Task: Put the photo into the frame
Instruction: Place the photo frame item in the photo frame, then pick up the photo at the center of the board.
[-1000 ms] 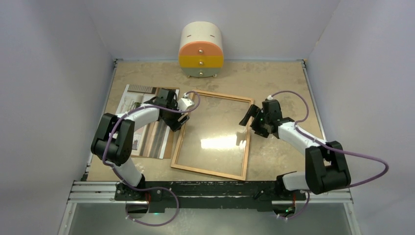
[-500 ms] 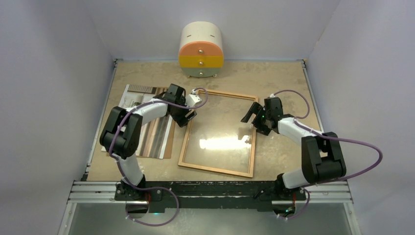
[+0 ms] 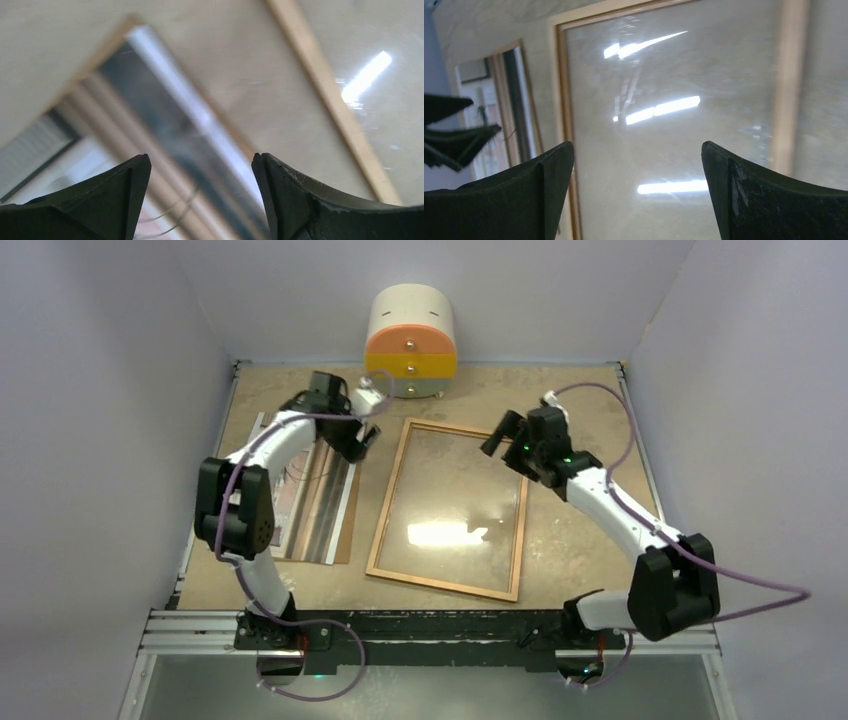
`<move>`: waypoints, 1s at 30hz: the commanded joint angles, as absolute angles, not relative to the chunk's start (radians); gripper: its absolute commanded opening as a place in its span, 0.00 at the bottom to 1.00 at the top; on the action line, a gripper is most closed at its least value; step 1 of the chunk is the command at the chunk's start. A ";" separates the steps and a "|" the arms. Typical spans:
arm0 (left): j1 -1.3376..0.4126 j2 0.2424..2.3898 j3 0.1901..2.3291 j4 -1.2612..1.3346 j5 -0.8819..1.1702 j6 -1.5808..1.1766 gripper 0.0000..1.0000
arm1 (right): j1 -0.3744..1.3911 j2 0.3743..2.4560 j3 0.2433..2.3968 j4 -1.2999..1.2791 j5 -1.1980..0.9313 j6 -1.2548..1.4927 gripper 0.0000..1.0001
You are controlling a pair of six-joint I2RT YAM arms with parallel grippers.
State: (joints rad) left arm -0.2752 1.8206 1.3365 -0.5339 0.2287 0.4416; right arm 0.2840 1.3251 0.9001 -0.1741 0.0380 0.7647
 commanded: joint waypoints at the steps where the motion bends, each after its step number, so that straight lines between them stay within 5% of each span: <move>1: -0.076 1.731 1.478 -0.627 0.237 0.486 0.82 | 0.482 1.446 1.104 -0.177 0.107 0.795 0.99; 8: 0.162 1.770 1.509 -0.533 -0.050 0.514 0.89 | 0.718 1.812 1.471 -0.180 0.124 0.807 0.97; 18: 0.275 1.824 1.339 -0.176 -0.418 0.565 0.65 | 0.812 2.241 1.908 -0.268 0.087 0.822 0.88; 30: 0.278 2.007 1.351 -0.045 -0.548 0.534 0.64 | 0.824 2.375 1.977 -0.290 0.231 0.813 0.89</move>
State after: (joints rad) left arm 0.2745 1.9736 1.3228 -0.1104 -0.4873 0.5430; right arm 0.8238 2.3562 1.9209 -0.2554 0.1539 0.8124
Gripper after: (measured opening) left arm 0.641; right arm 0.881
